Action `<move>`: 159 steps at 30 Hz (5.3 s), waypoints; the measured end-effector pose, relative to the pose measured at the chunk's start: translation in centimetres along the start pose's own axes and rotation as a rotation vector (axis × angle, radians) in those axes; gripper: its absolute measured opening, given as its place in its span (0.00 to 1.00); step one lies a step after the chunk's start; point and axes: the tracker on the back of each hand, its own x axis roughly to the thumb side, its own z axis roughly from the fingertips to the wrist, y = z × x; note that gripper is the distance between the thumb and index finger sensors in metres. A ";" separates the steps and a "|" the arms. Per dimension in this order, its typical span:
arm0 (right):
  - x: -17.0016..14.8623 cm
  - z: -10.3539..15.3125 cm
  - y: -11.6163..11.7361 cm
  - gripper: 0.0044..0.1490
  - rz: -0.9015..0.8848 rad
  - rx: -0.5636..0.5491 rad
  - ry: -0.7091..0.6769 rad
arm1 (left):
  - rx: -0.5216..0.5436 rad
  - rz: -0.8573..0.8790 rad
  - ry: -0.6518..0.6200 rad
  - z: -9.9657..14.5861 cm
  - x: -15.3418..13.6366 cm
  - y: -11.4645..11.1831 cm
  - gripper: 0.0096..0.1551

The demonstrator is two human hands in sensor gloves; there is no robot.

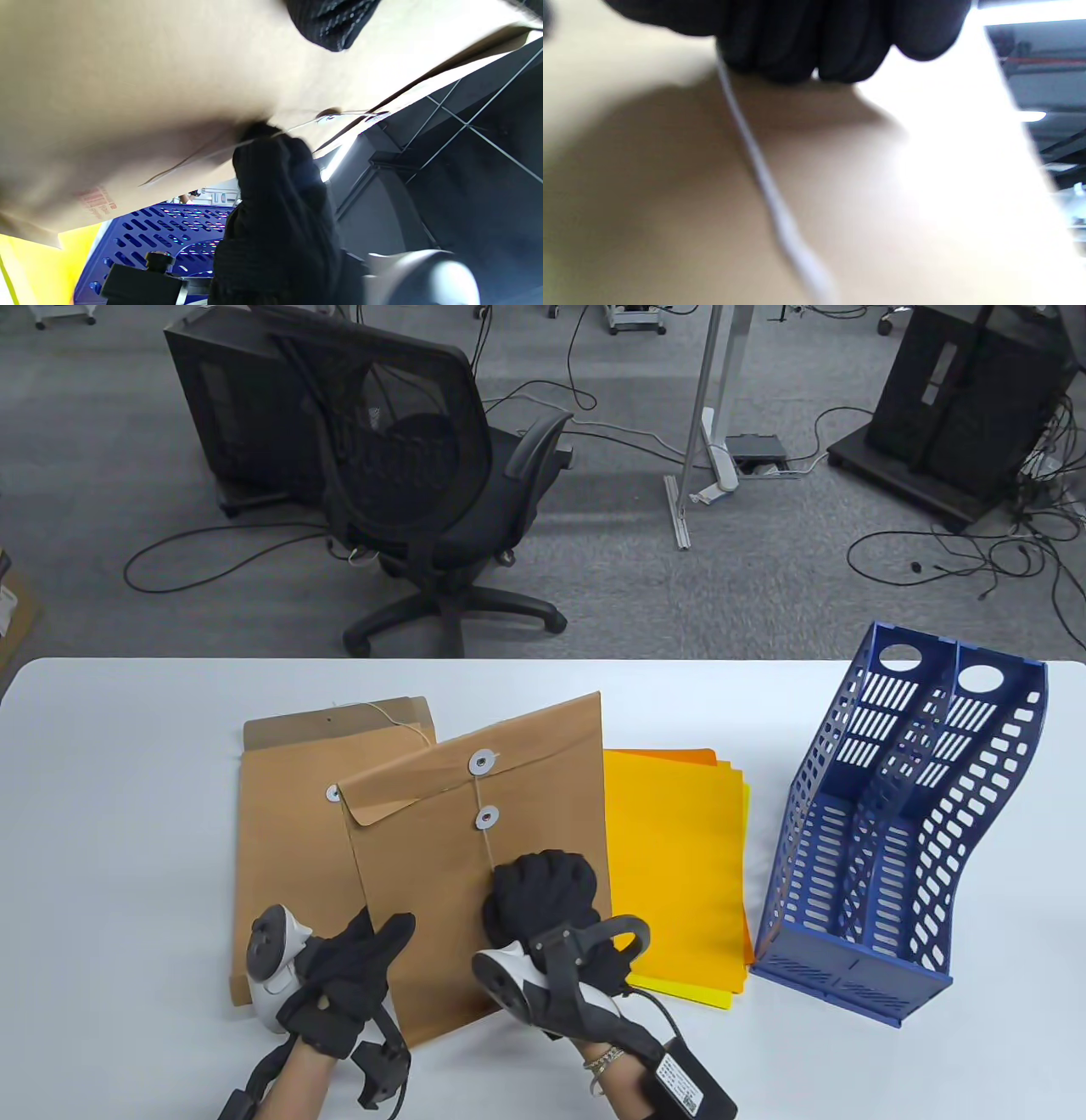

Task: Pull cardstock from document pouches and stack

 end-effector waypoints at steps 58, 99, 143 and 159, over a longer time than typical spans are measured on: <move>-8.3 -9.4 -11.5 0.40 -0.187 0.236 -0.036 | 0.074 -0.192 -0.105 -0.9 2.9 3.7 0.25; -11.7 -8.5 -25.4 0.27 0.162 -0.557 0.397 | 0.088 -0.139 -0.045 -0.4 2.0 5.0 0.26; -12.5 6.8 5.6 0.47 0.036 0.632 0.323 | 0.207 0.060 0.036 1.5 2.0 9.1 0.28; -10.1 7.5 4.6 0.49 -0.171 0.626 0.325 | 0.749 -0.314 0.532 2.4 6.8 13.6 0.32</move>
